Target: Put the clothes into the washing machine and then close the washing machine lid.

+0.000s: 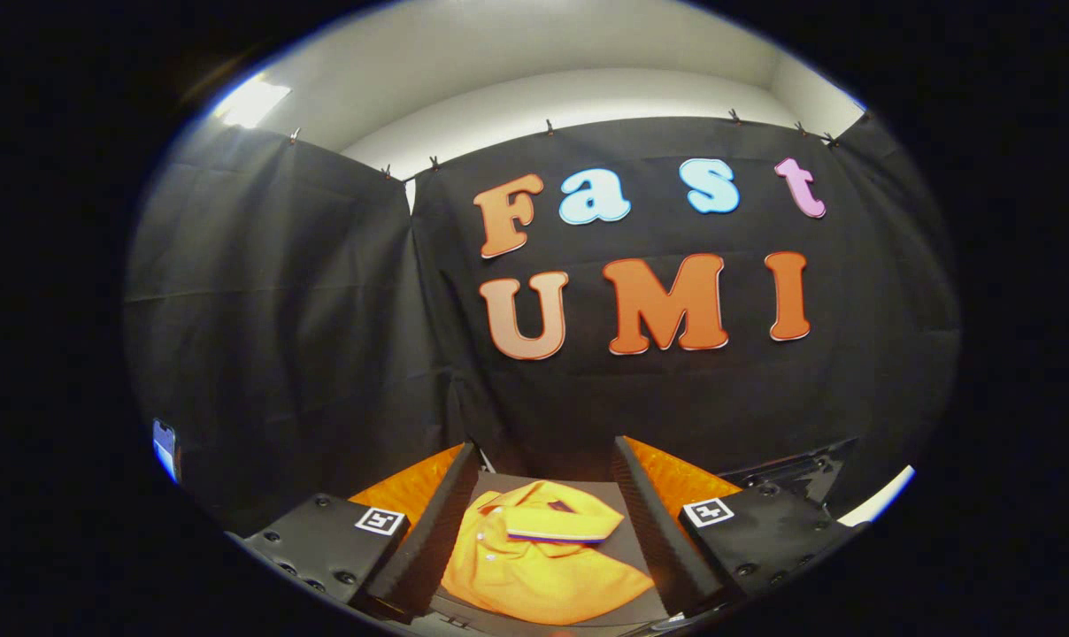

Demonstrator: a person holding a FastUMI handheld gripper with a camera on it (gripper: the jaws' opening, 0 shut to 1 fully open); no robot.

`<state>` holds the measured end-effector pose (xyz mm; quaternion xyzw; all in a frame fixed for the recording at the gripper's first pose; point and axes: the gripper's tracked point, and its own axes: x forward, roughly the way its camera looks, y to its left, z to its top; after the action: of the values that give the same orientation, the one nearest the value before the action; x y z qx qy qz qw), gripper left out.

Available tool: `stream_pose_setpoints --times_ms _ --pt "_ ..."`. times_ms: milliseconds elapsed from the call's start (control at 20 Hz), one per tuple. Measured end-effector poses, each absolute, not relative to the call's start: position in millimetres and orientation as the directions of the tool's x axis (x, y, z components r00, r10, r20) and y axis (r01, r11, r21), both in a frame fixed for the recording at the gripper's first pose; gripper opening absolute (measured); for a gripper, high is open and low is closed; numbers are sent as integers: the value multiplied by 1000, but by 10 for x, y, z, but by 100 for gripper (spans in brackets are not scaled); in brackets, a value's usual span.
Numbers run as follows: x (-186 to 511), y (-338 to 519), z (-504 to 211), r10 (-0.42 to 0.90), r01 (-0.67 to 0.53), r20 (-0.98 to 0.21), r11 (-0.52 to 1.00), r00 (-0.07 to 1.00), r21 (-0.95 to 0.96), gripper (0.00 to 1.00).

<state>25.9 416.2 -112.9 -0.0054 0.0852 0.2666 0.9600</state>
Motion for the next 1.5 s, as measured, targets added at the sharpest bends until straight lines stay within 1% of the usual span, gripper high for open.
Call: stream_pose_setpoints --times_ms 150,350,650,800,950,1050,1150,1200,1350,1450,1500 --pt "296 4490 -1550 522 -523 -242 850 818 69 99" --pt "331 4636 -2027 474 -479 -325 875 818 70 99" --pt "464 4621 -2468 362 -391 -411 920 837 14 99" --pt "492 4557 -2720 296 -344 -474 939 829 -17 99" --pt "482 4569 -2969 278 -343 -533 939 799 -26 99" --pt "512 4517 -3138 233 -362 -575 925 784 -119 99" --pt "532 4549 -3131 229 -383 -560 908 796 -173 100" --pt "507 4536 -3146 225 -385 -567 906 793 -178 99" --pt "553 4516 -3162 248 -375 -567 920 785 -116 99" --pt "608 4459 -3169 251 -362 -560 928 790 -95 96" --pt "606 4451 -3167 259 -372 -556 923 790 -99 90"
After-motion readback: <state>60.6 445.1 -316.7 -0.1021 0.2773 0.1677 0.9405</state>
